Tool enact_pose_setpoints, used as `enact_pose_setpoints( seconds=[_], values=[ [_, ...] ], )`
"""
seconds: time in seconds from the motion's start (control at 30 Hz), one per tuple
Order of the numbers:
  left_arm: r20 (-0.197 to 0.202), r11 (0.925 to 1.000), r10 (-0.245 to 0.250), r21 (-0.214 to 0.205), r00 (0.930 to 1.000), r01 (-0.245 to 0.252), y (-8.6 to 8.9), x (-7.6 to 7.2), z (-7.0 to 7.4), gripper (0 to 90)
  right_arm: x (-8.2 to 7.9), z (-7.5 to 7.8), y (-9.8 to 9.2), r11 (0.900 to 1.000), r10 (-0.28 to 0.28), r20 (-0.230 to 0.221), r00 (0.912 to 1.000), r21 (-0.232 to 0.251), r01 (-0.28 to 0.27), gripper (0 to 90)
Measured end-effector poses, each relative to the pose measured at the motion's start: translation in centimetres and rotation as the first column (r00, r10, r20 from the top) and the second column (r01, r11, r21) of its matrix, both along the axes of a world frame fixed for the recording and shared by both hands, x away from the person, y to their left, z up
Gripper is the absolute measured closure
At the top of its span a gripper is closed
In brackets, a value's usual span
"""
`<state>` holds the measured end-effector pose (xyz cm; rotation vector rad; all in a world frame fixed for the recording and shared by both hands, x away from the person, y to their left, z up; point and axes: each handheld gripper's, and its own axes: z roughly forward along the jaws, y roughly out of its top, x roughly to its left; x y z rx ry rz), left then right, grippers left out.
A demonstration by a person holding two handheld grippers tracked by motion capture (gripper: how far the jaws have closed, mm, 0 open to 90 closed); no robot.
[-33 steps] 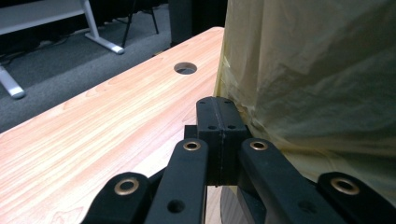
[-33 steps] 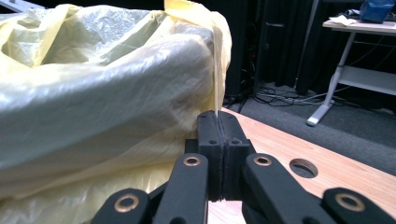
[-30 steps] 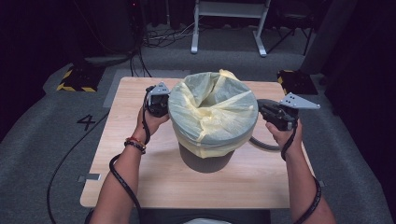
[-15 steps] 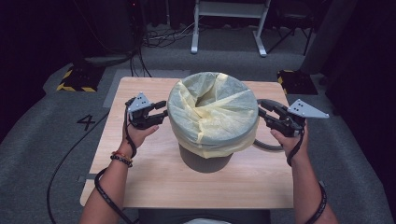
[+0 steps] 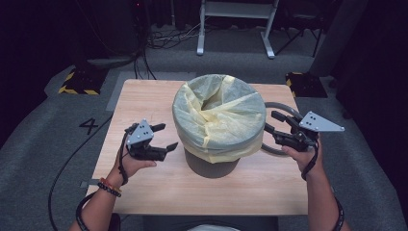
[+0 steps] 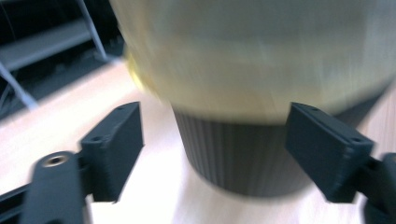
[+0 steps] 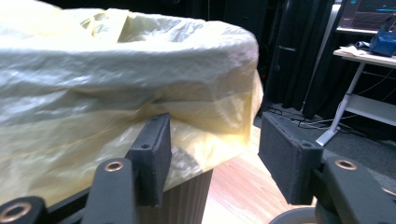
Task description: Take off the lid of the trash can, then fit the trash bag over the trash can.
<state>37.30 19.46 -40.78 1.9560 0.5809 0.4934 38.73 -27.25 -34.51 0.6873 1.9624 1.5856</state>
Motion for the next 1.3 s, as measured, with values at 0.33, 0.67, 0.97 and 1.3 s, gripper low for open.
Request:
enact_pose_setpoints(
  seconds=[0.33, 0.67, 0.97, 1.3],
  values=[
    [-0.146, 0.9871, 0.005, 0.159, 0.9893, 0.018, -0.6, -1.8, -5.6, 17.3, -0.2, -0.5, 0.3, 0.9995, 0.03, -0.016, 0.9994, -0.007, -0.03, 33.7],
    [-0.235, 0.9684, 0.037, 0.248, 0.9712, 0.023, -0.1, -2.3, -8.8, 16.6, -0.6, -1.0, 0.4, 0.9983, 0.056, -0.028, 0.998, -0.013, -0.057, 25.7],
    [-0.274, 0.9761, 0.035, 0.216, 0.961, 0.026, 0.4, -1.9, -9.6, 14.9, -1.2, -0.3, -0.3, 0.9976, 0.067, -0.023, 0.9975, -0.013, -0.067, 22.0],
    [-0.277, 0.976, 0.033, 0.216, 0.9604, 0.029, 0.4, -1.9, -9.6, 14.6, -1.3, 1.1, -1.2, 0.9883, 0.137, 0.006, 0.9906, 0.067, -0.137, 19.6]
  ],
)
